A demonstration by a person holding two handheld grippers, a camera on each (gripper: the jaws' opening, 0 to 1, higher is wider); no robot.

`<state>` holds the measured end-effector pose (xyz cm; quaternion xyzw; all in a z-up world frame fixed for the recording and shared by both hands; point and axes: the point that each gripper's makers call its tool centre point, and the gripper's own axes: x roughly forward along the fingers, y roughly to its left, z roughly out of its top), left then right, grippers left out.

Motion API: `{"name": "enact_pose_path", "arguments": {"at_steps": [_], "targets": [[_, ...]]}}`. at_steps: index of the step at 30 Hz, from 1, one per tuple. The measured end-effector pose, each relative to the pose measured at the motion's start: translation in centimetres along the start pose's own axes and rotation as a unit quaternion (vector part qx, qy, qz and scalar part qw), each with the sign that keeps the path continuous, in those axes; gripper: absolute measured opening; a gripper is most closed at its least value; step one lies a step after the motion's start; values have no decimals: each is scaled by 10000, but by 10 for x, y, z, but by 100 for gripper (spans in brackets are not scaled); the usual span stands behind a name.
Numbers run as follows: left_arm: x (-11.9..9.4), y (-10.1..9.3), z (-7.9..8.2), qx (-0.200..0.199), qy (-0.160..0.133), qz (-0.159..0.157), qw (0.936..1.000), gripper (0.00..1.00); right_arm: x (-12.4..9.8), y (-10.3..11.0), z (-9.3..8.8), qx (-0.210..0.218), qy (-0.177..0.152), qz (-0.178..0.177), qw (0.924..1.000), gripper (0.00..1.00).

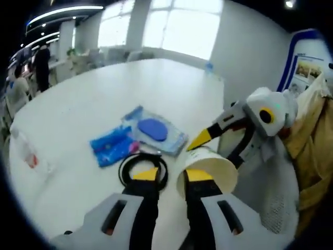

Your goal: Arrange the tabletop items into an orderly group along one side of the table until the central work area is clear of visible clutter.

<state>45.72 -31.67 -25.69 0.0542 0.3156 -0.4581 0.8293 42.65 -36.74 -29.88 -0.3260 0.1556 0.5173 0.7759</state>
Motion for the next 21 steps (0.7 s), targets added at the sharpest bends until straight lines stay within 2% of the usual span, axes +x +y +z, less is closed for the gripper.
{"name": "enact_pose_path", "arguments": {"at_steps": [4,8,11,15,21], "targets": [[-6,11,10,-314,-386,232,9985,22,-2,-7,-5,252,55,-115,9996,39],[-13,18,19,-644,-756,288,9946,30,-4,-13,-7,427,88,-252,9987,39],[-15,17,20,-658,-853,284,9938,41,-5,-18,-10,650,88,-340,9973,39],[-15,20,22,-669,-1016,432,9916,52,-8,-24,-13,878,82,-461,9950,39],[-13,16,31,-832,-1364,349,9865,66,-13,-35,-10,1125,-80,-699,9912,39]]}}
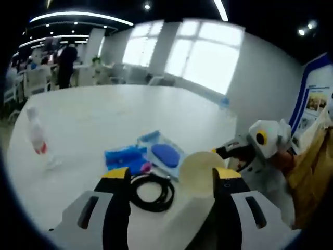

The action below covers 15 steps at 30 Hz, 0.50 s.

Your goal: Arrange the tabletop items into an orderly group along one side of the table until the central work area is clear of visible clutter.

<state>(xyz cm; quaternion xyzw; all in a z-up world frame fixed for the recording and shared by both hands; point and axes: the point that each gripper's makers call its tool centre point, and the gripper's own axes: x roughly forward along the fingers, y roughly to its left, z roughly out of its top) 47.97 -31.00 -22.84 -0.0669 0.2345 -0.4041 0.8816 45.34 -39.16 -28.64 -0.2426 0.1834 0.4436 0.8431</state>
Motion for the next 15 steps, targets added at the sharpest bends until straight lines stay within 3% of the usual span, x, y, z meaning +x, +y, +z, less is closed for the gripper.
{"name": "enact_pose_path", "arguments": {"at_steps": [5,15], "targets": [[6,-4,-2,-45,-84,17,10000,85,-2,-5,9,528,-323,-12,9981,38],[12,-12,4,-64,-345,-44,9994,90,-3,-8,10,817,-397,-39,9959,38]]}}
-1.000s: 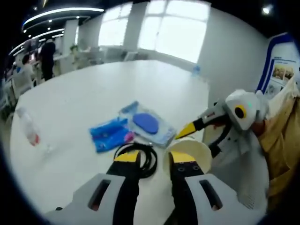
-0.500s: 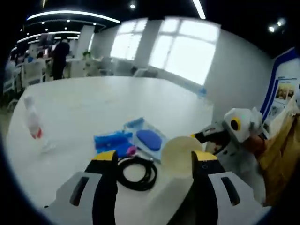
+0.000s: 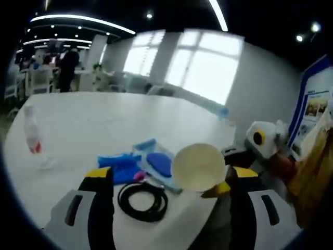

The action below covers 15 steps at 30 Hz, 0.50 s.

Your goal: Arrange the tabletop items into an orderly group along one side of the table until the central work area is clear of visible clutter.

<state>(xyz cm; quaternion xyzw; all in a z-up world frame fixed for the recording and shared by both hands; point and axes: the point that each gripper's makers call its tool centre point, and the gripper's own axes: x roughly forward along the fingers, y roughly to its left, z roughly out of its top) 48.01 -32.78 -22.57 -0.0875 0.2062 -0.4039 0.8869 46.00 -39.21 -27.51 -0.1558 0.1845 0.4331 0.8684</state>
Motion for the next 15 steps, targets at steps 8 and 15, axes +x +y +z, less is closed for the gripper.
{"name": "enact_pose_path", "arguments": {"at_steps": [8,15], "targets": [[12,-20,-3,-283,-79,-319,9991,85,-3,2,9,608,-338,163,9974,38],[17,-28,-8,-393,-70,-425,9983,76,-3,7,12,849,-439,293,9950,38]]}}
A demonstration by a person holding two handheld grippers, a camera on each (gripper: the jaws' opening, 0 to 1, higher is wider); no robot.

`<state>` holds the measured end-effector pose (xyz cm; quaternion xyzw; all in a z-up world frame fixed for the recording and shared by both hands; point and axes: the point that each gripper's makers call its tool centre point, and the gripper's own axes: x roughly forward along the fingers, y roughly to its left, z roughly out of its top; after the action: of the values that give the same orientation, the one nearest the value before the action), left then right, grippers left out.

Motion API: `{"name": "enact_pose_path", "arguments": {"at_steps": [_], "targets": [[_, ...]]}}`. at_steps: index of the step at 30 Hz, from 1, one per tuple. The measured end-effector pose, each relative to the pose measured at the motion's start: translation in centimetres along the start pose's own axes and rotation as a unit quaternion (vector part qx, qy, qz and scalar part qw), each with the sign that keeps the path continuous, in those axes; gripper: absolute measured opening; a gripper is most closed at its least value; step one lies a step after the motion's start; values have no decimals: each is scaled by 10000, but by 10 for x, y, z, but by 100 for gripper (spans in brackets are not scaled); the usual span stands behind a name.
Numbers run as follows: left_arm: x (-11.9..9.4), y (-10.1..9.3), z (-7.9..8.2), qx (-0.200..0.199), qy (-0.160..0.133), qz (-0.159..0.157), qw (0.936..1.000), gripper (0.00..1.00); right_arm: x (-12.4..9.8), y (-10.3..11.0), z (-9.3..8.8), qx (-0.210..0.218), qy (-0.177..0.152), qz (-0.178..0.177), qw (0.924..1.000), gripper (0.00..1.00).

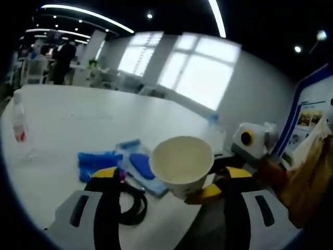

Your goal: Arrange the tabletop items into an orderly group along one side of the table until the central work area is clear of visible clutter.

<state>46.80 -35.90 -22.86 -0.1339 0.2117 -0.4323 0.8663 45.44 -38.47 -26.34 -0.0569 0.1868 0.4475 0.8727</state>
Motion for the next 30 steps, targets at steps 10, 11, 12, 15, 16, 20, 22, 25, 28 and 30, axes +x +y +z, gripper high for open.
{"name": "enact_pose_path", "arguments": {"at_steps": [10,11,12,15,16,20,22,25,28,30], "targets": [[2,-13,3,-51,-128,-288,9995,57,1,8,4,19,-82,163,9998,38],[1,-14,4,-52,-140,-307,9994,54,1,9,3,11,-77,171,9998,38],[0,-16,4,-42,-136,-361,9992,49,1,9,3,3,-76,178,9998,38],[-1,-17,4,-22,-142,-386,9992,44,2,12,3,-60,-58,229,9997,38],[-1,-16,4,-15,-131,-381,9992,44,2,12,3,-71,-55,225,9997,38],[-1,-18,2,11,-77,-408,9991,43,2,12,2,-166,-20,202,9997,38],[0,-19,2,42,-79,-421,9991,42,2,12,1,-168,5,213,9996,38],[1,-20,4,123,-100,-419,9990,42,2,12,1,-184,0,195,9996,38],[1,-20,5,181,-85,-419,9989,41,2,12,2,-161,3,211,9996,38],[1,-20,5,218,-64,-406,9989,41,2,11,1,-254,36,183,9995,38]]}}
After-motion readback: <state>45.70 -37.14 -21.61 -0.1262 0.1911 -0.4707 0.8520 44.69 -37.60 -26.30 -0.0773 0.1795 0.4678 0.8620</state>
